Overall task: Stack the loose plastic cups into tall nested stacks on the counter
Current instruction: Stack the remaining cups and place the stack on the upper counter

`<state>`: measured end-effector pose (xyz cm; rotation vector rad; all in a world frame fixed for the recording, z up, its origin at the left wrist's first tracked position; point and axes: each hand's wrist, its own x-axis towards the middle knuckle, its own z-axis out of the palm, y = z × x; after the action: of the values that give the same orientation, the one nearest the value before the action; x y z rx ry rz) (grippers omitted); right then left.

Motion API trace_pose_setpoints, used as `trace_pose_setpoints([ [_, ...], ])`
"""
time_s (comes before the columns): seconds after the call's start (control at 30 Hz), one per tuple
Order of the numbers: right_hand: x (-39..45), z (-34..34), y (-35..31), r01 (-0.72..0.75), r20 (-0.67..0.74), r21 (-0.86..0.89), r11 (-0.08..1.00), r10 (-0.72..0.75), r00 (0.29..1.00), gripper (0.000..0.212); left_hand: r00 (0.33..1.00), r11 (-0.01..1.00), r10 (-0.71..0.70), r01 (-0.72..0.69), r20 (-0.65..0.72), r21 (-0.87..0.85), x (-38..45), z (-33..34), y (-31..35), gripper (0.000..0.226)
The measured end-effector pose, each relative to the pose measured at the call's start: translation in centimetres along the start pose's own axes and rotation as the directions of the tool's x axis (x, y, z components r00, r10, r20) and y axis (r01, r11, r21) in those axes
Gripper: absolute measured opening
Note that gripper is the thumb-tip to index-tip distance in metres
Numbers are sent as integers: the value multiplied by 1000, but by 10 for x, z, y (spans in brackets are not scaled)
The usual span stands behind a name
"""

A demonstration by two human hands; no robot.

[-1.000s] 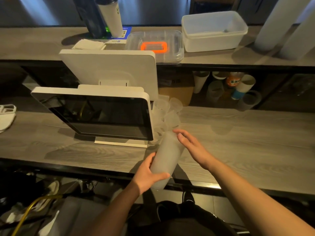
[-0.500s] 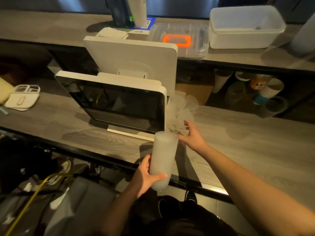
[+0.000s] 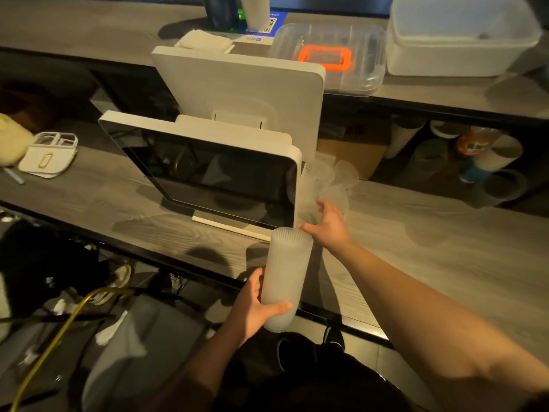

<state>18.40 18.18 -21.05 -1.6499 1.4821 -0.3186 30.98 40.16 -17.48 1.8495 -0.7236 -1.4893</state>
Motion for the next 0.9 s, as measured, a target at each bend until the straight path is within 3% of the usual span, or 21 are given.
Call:
trace_pose_setpoints([
  [0.3,-15,-35,17,-56,3,75,996,56,998,81,998,998,21,-24,54,62,11,13,9,115],
  [0.4,-24,-53,18,-73,34,126,989,69,997,71,998,996,36,-40,59,84,16,19,13,122],
  [0.5,-35,-76,21,-155,51,322,934,147,988,62,996,994,42,-50,75,100,19,23,18,114],
  [0.57,-43,-93,19,-204,91,516,832,184,979,48,996,991,45,-55,79,120,22,26,20,114],
  [0.67,-53,-119,11,-164,125,654,738,109,986,35,995,987,58,-69,83,144,26,30,25,112],
  [0.77,-62,-136,2,-91,151,630,771,-7,988,40,992,983,84,-98,93,155,28,38,35,106],
  [0.9,-67,-141,-5,26,175,395,918,-103,979,49,989,978,102,-119,108,172,31,47,42,106],
])
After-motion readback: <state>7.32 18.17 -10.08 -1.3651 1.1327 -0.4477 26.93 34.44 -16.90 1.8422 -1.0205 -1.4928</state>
